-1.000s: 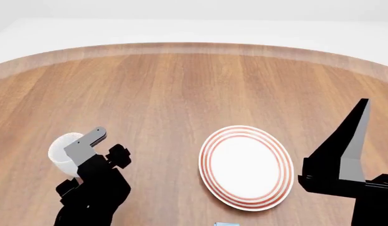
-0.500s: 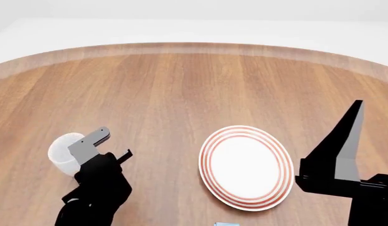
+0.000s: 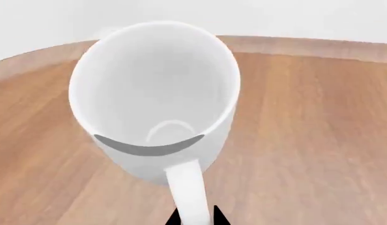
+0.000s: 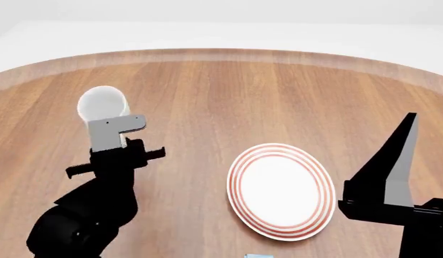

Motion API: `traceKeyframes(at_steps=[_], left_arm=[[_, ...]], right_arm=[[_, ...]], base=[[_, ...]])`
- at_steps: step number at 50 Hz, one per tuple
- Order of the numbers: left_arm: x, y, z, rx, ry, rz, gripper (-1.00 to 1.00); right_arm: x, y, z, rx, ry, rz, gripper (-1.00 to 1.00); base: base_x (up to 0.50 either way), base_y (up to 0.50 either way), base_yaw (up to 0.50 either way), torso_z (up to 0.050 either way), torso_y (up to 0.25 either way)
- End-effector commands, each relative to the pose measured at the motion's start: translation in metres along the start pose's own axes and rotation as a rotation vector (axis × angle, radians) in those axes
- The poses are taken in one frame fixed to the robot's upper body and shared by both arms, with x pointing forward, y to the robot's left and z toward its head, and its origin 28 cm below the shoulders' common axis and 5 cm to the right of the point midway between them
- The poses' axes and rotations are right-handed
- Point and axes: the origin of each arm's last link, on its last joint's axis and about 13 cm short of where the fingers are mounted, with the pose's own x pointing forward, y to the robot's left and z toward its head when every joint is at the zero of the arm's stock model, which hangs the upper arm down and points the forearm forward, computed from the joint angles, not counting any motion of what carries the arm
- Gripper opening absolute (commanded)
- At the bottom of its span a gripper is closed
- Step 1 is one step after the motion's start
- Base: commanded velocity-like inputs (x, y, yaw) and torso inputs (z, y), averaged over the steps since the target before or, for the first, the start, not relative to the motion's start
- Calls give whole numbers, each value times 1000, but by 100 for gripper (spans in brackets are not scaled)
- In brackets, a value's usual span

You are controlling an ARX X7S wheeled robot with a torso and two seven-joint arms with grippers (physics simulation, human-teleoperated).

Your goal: Pick up the white mug and put it on the plate, and put the chocolate pudding to the right of the plate.

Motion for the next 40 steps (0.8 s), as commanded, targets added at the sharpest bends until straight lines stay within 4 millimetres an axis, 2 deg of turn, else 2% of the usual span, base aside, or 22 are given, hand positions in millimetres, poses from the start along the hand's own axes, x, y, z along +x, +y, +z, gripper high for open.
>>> traceKeyframes(at_steps=[1, 10, 15, 19, 25, 31, 40], left_arm=[[-19, 7, 37, 195, -166, -312, -100], [-26, 7, 63, 346, -183, -591, -100], [-23, 6, 78, 448, -228, -622, -100], [-21, 3, 88, 453, -207, -701, -100], [-13, -6, 91, 481, -145, -903, -100], [7, -17, 95, 490, -95, -935, -100], [23, -37, 89, 549, -53, -1030, -100]], right_arm=[[3, -2, 4, -18, -21, 3, 100], [3, -3, 5, -18, -24, -1, 100], [3, -3, 5, -18, -26, -1, 100], [3, -3, 5, -16, -26, -3, 100], [3, -3, 5, -15, -25, -5, 100], [3, -3, 4, -14, -26, -4, 100], [3, -4, 4, -14, -25, -7, 100]], base=[[0, 0, 0, 0, 0], [0, 0, 0, 0, 0], [0, 0, 0, 0, 0], [0, 0, 0, 0, 0], [0, 0, 0, 0, 0], [0, 0, 0, 0, 0], [0, 0, 0, 0, 0]])
